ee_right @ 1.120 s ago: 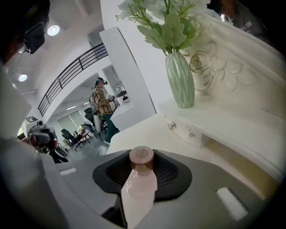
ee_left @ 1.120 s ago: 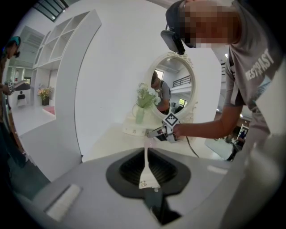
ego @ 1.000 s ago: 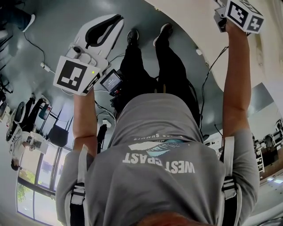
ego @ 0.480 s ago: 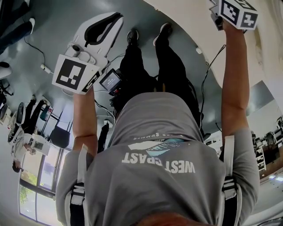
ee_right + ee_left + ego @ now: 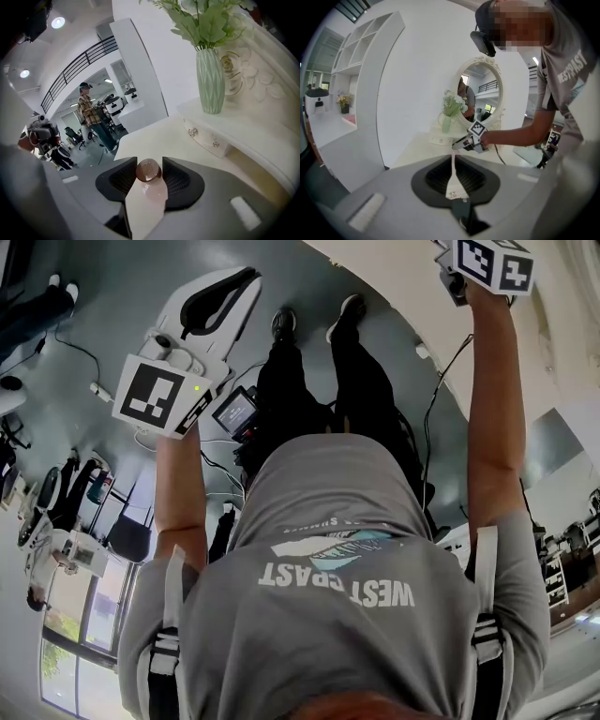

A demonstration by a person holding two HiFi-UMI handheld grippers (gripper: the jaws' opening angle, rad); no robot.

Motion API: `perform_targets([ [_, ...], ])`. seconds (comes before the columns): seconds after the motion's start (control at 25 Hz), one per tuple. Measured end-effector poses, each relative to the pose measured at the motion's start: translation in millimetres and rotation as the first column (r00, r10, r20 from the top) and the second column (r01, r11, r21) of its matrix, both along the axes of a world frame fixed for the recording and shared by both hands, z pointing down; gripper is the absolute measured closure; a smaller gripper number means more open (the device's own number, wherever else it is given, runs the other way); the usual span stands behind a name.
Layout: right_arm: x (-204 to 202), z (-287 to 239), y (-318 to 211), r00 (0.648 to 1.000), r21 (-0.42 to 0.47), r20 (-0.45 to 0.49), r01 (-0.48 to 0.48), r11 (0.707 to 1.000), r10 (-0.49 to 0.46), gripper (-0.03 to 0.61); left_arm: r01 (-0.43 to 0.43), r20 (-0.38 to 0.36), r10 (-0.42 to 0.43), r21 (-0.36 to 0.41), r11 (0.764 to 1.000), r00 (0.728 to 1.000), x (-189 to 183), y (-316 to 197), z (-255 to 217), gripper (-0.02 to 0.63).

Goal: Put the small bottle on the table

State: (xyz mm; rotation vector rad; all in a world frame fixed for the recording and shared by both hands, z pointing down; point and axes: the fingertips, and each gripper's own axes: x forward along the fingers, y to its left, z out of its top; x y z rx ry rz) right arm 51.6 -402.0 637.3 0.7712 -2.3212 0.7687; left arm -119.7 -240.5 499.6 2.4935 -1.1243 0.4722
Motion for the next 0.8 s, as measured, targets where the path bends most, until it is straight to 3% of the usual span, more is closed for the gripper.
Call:
perform_targets([
  [0.48,20.6,-44.0,27.0,0.993,0.052,0.012,-0.12,0.991,0.12,0.396,-0.027,0.006,0.027,0.061,0.998,1.0,-4.8,16.7,-33.2,0.594],
  [0.8,63.4,-113.9,49.1,0.98,0.127,0.071,-0.195,0.973,0.187,0.445,-0.068,-0.002,0.069,0.099,0.993,0.998,28.5,13.8,-72.8,0.594],
])
